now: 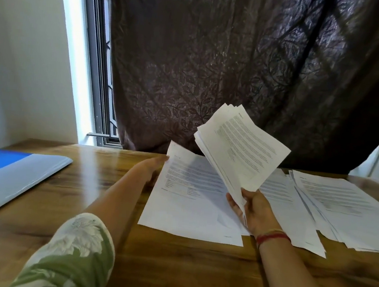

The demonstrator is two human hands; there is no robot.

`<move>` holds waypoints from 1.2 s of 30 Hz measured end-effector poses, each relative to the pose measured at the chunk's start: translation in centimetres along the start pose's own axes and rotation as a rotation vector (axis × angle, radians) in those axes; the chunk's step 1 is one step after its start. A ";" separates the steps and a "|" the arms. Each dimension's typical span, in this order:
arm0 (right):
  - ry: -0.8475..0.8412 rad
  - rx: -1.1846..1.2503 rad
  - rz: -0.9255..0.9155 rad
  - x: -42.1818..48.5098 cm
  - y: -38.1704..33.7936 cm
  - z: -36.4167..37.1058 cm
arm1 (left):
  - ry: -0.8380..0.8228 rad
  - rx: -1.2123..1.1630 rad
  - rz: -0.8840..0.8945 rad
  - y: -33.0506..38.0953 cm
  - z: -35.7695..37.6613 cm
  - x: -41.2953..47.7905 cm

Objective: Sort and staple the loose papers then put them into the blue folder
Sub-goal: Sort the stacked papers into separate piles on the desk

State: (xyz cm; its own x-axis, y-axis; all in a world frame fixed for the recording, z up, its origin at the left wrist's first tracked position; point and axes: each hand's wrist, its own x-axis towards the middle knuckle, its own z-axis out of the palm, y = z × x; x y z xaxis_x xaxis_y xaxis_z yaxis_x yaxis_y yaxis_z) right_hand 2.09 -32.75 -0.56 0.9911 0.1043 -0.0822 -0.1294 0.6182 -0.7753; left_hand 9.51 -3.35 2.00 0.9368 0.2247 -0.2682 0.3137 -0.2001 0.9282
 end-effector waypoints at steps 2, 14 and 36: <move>0.010 0.000 -0.001 0.1 0.0 0.0 | -0.024 0.021 -0.042 -0.9 -0.8 3.1; 0.029 0.152 0.054 -0.1 -0.5 -0.3 | 0.107 0.474 0.168 0.0 -1.6 -4.4; -0.071 -0.629 -0.149 -2.4 -0.6 4.9 | -0.063 -0.549 0.177 -2.4 -5.9 -13.5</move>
State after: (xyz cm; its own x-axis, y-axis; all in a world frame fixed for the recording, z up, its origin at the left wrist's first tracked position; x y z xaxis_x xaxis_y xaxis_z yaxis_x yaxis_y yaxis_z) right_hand -0.36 -29.59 3.19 0.9899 0.1176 0.0797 0.0732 0.0583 -0.9956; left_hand -4.79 -0.28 4.90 0.9803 0.1727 -0.0956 0.0405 0.2979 0.9537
